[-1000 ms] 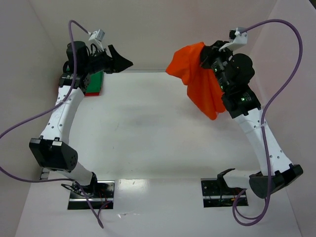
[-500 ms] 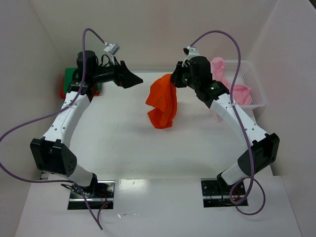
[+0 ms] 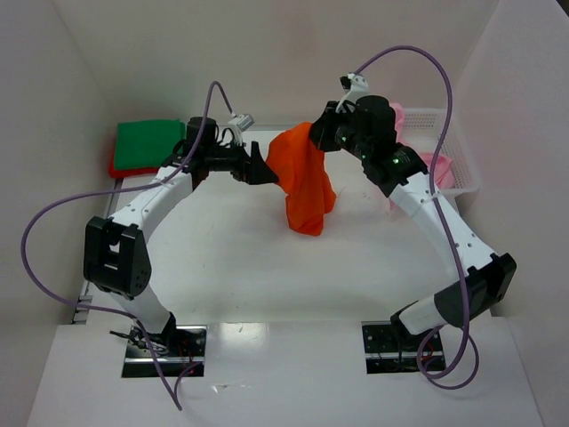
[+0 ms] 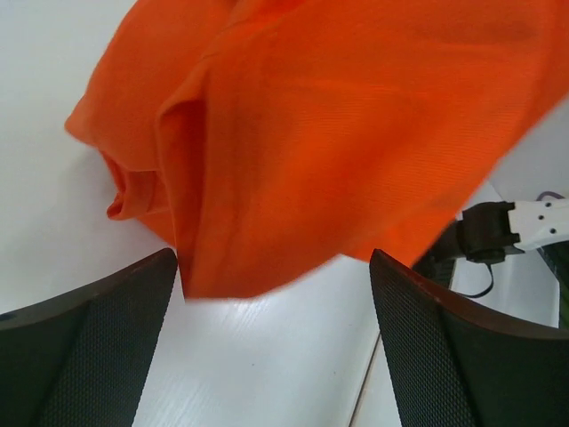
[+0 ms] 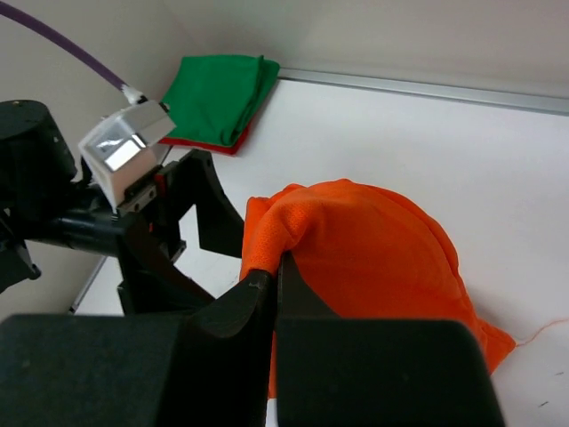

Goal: Fold and stack the t-shirts
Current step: Flatten out the tshirt

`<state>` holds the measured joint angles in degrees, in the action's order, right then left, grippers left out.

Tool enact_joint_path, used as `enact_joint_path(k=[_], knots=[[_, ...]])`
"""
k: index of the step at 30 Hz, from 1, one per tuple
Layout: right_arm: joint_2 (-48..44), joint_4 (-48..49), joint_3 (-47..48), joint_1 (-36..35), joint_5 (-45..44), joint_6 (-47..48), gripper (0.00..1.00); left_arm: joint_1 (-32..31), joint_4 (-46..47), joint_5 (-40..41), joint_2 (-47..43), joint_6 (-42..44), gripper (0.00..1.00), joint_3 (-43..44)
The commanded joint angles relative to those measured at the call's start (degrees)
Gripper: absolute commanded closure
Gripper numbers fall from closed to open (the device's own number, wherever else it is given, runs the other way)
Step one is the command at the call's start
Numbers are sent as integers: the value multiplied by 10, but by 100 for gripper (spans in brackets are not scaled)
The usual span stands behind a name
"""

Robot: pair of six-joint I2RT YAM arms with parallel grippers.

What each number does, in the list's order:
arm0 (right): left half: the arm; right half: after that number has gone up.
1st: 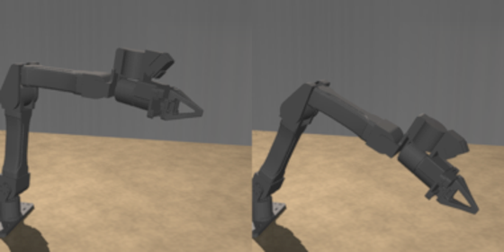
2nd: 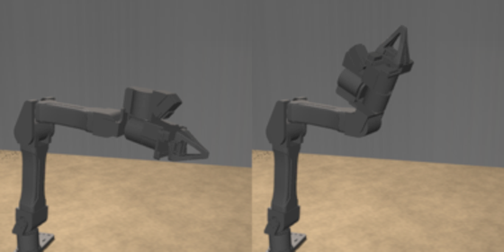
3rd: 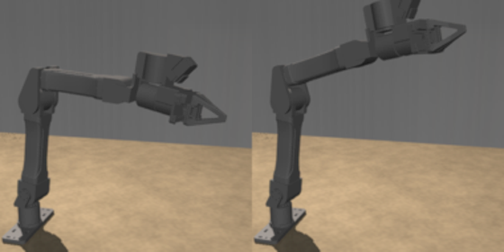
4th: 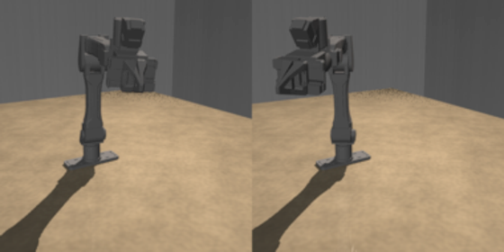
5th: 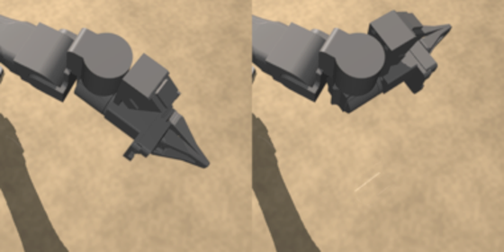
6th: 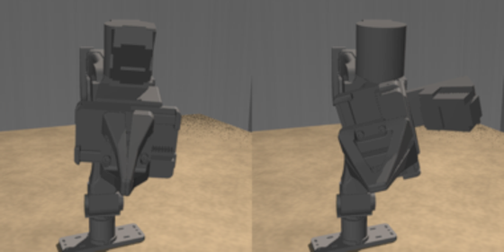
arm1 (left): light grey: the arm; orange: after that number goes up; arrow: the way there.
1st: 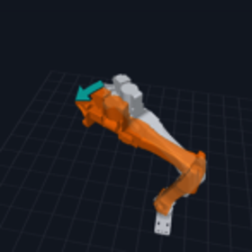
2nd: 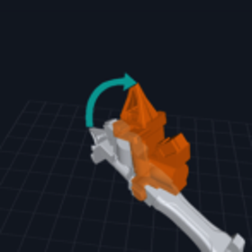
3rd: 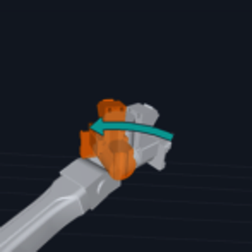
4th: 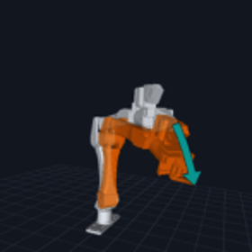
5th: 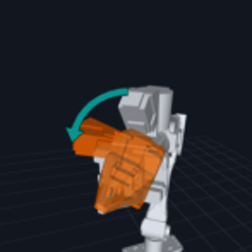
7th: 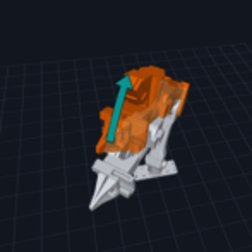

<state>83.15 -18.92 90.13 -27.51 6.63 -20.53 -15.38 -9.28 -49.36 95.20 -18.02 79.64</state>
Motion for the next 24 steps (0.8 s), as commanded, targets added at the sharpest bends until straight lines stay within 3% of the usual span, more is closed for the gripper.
enact_joint_path(k=[1,4,8,11,12,14,15,16,21,24], knots=[[-33,21,35,-2,9,1,100,-4,32,20,10,26,4,4],[-34,21,35,-2,9,1,100,-4,46,1,28,16,4,4],[-34,27,23,-2,15,1,100,-4,60,-18,41,3,11,17],[-39,33,8,-2,15,1,100,-4,66,-18,28,-3,33,18],[-39,33,2,-2,15,1,100,-4,66,-11,21,-3,51,23],[-39,39,-6,-2,8,1,100,-4,71,0,9,-17,73,23],[-39,46,-16,-2,2,1,100,-4,71,8,2,-24,94,23],[-39,46,-16,-2,2,1,100,-4,80,33,-15,-35,100,23],[-44,66,-76,-2,-23,6,99,-4,72,129,-103,-59,100,53],[-49,90,-116,-2,-16,0,95,2,23,195,-117,-43,100,146]])
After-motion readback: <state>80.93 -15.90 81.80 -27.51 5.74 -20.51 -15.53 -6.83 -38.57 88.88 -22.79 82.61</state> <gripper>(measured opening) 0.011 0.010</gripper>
